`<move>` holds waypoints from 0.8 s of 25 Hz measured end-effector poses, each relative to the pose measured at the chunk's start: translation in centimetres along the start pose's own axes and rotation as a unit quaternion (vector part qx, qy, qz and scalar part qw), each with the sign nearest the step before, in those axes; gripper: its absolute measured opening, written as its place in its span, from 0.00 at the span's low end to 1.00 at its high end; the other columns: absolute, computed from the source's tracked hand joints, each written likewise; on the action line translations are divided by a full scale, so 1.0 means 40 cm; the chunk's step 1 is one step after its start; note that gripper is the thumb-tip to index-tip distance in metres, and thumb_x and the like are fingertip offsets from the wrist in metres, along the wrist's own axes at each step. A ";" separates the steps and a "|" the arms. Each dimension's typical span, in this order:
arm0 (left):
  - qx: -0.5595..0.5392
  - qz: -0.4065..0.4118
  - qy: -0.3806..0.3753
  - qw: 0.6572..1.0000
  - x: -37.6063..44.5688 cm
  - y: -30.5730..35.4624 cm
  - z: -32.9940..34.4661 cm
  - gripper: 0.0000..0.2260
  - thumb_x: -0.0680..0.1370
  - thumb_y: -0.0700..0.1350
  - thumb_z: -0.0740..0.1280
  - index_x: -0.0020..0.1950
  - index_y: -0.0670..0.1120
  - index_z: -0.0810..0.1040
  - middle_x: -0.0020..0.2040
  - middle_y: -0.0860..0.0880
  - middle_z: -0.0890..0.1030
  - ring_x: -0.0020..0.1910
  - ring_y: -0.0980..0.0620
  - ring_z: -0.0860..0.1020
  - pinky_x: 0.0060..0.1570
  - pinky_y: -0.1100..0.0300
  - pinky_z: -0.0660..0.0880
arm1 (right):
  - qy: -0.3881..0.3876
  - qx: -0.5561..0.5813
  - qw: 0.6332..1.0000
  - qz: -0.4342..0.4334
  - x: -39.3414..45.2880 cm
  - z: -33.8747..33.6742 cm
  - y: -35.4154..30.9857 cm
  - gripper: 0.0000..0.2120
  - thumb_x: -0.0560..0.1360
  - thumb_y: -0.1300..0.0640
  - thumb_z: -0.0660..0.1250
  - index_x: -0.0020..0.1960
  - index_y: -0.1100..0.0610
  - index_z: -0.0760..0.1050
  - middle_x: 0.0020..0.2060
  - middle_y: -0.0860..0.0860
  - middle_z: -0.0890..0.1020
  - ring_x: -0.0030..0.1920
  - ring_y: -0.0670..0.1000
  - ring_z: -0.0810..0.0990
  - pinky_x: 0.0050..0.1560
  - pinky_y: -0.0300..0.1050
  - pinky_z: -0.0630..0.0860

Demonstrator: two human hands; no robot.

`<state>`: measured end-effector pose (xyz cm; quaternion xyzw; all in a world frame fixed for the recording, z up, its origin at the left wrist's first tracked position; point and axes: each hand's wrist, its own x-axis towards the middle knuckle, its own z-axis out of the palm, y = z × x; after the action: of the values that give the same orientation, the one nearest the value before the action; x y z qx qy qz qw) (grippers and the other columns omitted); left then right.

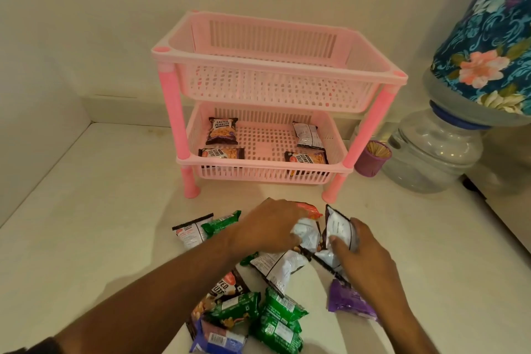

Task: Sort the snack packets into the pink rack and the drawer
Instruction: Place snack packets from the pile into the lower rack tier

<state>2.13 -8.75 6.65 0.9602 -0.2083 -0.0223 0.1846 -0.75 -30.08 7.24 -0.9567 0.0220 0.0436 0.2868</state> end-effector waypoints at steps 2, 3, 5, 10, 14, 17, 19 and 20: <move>-0.017 -0.017 0.022 0.999 0.017 -0.026 -0.055 0.21 0.75 0.54 0.69 0.67 0.53 0.73 0.59 0.51 0.79 0.57 0.50 0.76 0.55 0.54 0.72 | 0.021 0.029 0.999 -0.023 0.037 -0.032 -0.033 0.18 0.76 0.41 0.63 0.65 0.38 0.64 0.54 0.45 0.79 0.48 0.52 0.75 0.45 0.46 0.67; -0.028 -0.030 0.034 0.999 0.026 -0.041 -0.078 0.21 0.75 0.55 0.69 0.67 0.52 0.74 0.60 0.51 0.79 0.57 0.50 0.77 0.56 0.54 0.72 | 0.027 0.042 0.998 -0.034 0.058 -0.043 -0.048 0.17 0.76 0.41 0.63 0.63 0.37 0.65 0.53 0.44 0.78 0.47 0.50 0.74 0.44 0.47 0.68; -0.040 -0.051 0.057 0.996 0.041 -0.074 -0.116 0.24 0.75 0.57 0.68 0.69 0.51 0.72 0.63 0.51 0.78 0.59 0.50 0.76 0.59 0.54 0.71 | 0.038 0.052 0.997 -0.052 0.100 -0.057 -0.077 0.17 0.77 0.42 0.62 0.64 0.37 0.66 0.54 0.43 0.80 0.48 0.50 0.76 0.45 0.46 0.70; -0.050 -0.097 0.114 0.987 0.093 -0.168 -0.190 0.25 0.75 0.55 0.69 0.70 0.49 0.72 0.63 0.49 0.79 0.57 0.50 0.77 0.58 0.53 0.74 | 0.077 0.064 0.990 -0.098 0.200 -0.056 -0.155 0.18 0.77 0.44 0.62 0.66 0.41 0.68 0.57 0.47 0.81 0.53 0.54 0.80 0.48 0.49 0.74; -0.073 -0.153 0.191 0.967 0.140 -0.248 -0.237 0.19 0.74 0.52 0.69 0.63 0.49 0.77 0.57 0.49 0.81 0.52 0.49 0.79 0.53 0.50 0.77 | 0.076 0.069 0.984 -0.145 0.259 -0.027 -0.227 0.14 0.75 0.46 0.62 0.61 0.42 0.70 0.51 0.46 0.81 0.52 0.55 0.80 0.44 0.48 0.72; -0.078 -0.206 0.237 0.946 0.195 -0.315 -0.260 0.19 0.74 0.50 0.69 0.65 0.49 0.75 0.60 0.49 0.80 0.58 0.46 0.78 0.58 0.51 0.76 | 0.092 0.066 0.979 -0.169 0.319 -0.011 -0.278 0.17 0.76 0.47 0.62 0.64 0.46 0.71 0.56 0.49 0.82 0.54 0.55 0.79 0.43 0.46 0.70; -0.090 -0.222 0.249 0.938 0.242 -0.346 -0.265 0.20 0.76 0.49 0.69 0.66 0.47 0.73 0.64 0.47 0.77 0.64 0.44 0.74 0.61 0.54 0.72 | 0.090 0.064 0.979 -0.172 0.368 -0.001 -0.315 0.18 0.76 0.47 0.62 0.65 0.47 0.72 0.56 0.49 0.82 0.53 0.54 0.80 0.44 0.47 0.73; -0.104 -0.237 0.241 0.936 0.268 -0.359 -0.268 0.20 0.77 0.48 0.68 0.68 0.47 0.72 0.66 0.47 0.75 0.66 0.45 0.72 0.64 0.56 0.70 | 0.089 0.064 0.979 -0.173 0.391 0.005 -0.334 0.18 0.76 0.47 0.62 0.65 0.47 0.72 0.56 0.50 0.82 0.53 0.54 0.80 0.45 0.48 0.75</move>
<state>18.81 2.71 11.76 0.9338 0.0791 0.1451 0.3173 15.71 -19.10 12.86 -0.9258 -0.1158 -0.0935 0.3474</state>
